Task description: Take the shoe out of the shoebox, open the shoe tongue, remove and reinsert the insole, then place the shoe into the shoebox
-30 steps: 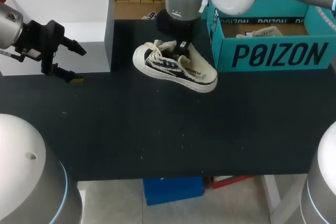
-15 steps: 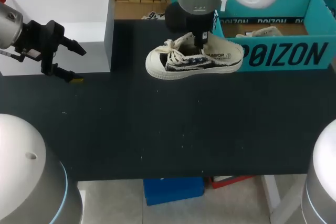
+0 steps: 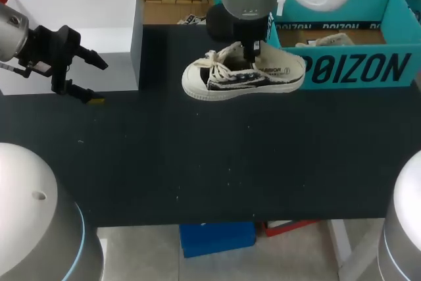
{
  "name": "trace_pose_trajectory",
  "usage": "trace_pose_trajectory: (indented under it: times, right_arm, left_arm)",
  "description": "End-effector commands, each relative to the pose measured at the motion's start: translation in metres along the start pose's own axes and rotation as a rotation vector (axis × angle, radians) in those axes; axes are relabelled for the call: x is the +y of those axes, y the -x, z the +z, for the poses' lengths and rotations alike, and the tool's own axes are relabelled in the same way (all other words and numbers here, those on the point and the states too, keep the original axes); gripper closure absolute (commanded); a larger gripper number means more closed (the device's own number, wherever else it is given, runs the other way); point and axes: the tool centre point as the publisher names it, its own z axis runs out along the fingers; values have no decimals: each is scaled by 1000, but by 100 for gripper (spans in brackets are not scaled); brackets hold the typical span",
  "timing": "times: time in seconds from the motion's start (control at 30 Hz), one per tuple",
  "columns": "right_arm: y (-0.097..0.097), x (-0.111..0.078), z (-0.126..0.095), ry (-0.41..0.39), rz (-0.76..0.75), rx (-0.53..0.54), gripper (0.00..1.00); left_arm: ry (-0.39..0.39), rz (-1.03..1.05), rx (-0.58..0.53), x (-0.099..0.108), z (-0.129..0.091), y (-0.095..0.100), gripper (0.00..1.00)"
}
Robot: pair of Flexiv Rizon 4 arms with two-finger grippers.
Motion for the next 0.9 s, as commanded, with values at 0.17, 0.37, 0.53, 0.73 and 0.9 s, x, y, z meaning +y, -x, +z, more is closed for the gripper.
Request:
trace_pose_trajectory:
  times: [0.17,0.37,0.53,0.73,0.9]
  right_arm:
    - [1,1,-1,-1,0,2,100]
    - [1,1,-1,-1,0,2,100]
    - [19,-29,-7,27,6,-30,100]
    - [53,-57,-16,-26,-13,-37,100]
    - [88,-80,-13,-34,-22,-20,100]
  left_arm:
    - [0,2,-3,1,1,-1,0]
    - [0,2,-3,1,1,-1,0]
    - [0,2,-3,1,1,-1,0]
    - [0,2,-3,1,1,-1,0]
    - [0,2,-3,1,1,-1,0]
